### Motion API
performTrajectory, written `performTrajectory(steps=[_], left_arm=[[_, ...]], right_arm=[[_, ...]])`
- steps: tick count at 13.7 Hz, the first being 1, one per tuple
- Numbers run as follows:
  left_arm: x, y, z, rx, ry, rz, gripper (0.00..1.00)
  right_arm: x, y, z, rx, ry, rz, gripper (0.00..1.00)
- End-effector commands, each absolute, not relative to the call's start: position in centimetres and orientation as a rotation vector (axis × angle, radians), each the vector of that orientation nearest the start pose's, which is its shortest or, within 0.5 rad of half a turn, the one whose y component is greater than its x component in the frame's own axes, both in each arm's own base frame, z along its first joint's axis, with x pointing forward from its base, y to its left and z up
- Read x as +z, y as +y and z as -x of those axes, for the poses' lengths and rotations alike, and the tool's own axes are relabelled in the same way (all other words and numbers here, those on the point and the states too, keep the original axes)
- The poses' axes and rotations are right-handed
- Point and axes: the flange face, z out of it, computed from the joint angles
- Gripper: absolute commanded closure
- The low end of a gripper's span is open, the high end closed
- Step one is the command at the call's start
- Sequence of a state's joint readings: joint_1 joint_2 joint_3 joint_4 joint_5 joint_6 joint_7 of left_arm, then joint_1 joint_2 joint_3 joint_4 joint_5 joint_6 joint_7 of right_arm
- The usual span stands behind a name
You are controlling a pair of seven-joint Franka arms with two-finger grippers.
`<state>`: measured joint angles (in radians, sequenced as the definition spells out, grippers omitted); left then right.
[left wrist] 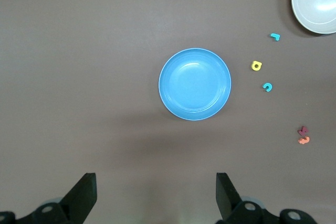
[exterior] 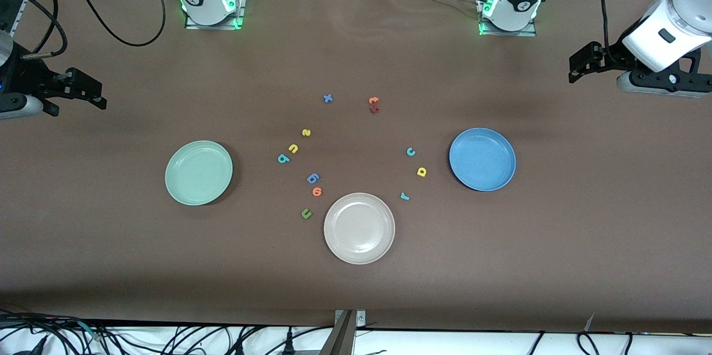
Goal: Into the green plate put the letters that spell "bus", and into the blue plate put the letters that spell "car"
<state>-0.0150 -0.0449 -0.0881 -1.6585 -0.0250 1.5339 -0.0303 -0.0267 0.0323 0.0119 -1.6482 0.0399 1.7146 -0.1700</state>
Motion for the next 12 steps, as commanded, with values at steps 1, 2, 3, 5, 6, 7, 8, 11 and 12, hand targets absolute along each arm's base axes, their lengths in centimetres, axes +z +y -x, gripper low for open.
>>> performTrajectory(steps=[1, 2, 3, 5, 6, 7, 8, 11, 12], left_arm=[[62.28, -6.62, -54.32, 0.082, 0.141, 3.104, 0.0], [62.24, -6.61, -54.23, 0.085, 0.135, 3.109, 0.0], [62.18, -6.72, -54.1, 0.09, 0.133, 3.112, 0.0], [62.18, -6.67, -54.1, 0.091, 0.126, 3.115, 0.0], [62.28, -6.69, -54.01, 0.089, 0.126, 3.116, 0.0], [61.99, -6.69, -53.99, 0.098, 0.126, 3.116, 0.0], [62.07, -6.69, -53.95, 0.096, 0.126, 3.116, 0.0], [62.54, -6.83, -53.53, 0.098, 0.152, 3.114, 0.0], [62.6, -6.91, -53.5, 0.098, 0.156, 3.113, 0.0]], right_arm=[[58.88, -0.59, -57.69, -0.056, -0.228, 3.112, 0.0], [58.68, -0.58, -58.05, -0.049, -0.249, 3.127, 0.0], [58.66, -0.64, -58.1, -0.048, -0.253, 3.133, 0.0], [58.72, -0.63, -58.15, -0.051, -0.252, 3.132, 0.0], [58.72, -0.65, -58.15, -0.051, -0.258, 3.133, 0.0], [58.72, -0.65, -58.15, -0.051, -0.258, 3.133, 0.0], [58.72, -0.65, -58.15, -0.051, -0.255, 3.133, 0.0], [58.72, -0.65, -58.15, -0.051, -0.255, 3.133, 0.0], [58.72, -0.65, -58.15, -0.051, -0.258, 3.133, 0.0]])
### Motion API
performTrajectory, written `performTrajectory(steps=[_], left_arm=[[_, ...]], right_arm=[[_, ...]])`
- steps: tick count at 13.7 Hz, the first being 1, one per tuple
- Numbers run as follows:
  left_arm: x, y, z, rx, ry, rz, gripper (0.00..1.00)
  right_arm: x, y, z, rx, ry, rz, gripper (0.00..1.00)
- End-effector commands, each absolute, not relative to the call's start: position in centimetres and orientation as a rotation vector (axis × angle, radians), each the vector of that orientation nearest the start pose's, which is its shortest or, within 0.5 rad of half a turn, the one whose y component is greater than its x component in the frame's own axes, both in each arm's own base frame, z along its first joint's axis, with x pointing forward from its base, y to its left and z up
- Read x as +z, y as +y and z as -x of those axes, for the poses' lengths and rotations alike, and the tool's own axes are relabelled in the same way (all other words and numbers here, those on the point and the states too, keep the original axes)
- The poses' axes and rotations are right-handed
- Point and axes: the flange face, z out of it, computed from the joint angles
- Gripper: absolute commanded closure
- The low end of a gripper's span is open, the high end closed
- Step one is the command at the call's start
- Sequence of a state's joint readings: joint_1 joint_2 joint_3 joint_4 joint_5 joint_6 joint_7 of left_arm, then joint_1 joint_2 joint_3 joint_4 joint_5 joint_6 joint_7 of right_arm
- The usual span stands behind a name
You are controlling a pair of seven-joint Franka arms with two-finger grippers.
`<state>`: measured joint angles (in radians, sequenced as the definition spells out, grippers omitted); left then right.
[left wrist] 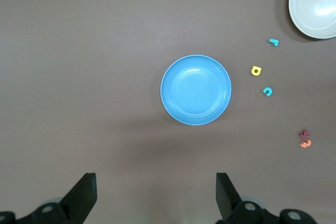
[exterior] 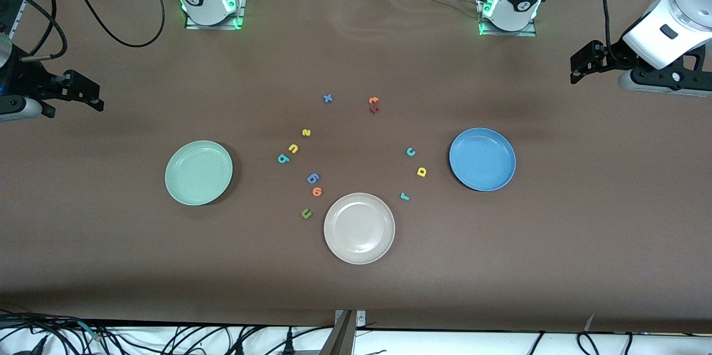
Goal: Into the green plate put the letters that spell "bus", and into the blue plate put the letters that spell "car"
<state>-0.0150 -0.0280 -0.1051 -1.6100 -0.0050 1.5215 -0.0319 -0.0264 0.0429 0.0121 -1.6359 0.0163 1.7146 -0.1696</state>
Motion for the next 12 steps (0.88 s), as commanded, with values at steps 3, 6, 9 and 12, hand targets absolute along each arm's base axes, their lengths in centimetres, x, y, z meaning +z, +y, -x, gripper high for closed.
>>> performTrajectory(steps=[3, 6, 9, 12], left_arm=[[62.72, -7.34, -53.55, 0.093, 0.142, 3.115, 0.0], [62.65, -7.99, -53.46, 0.095, 0.161, 3.112, 0.0], [62.66, -7.75, -53.51, 0.093, 0.159, 3.113, 0.0], [62.66, -7.78, -53.5, 0.093, 0.157, 3.116, 0.0]], right_arm=[[58.72, -0.65, -58.15, -0.051, -0.258, 3.133, 0.0], [58.72, -0.66, -58.15, -0.05, -0.258, 3.134, 0.0], [58.72, -0.65, -58.15, -0.051, -0.258, 3.133, 0.0], [58.72, -0.65, -58.15, -0.051, -0.258, 3.133, 0.0]])
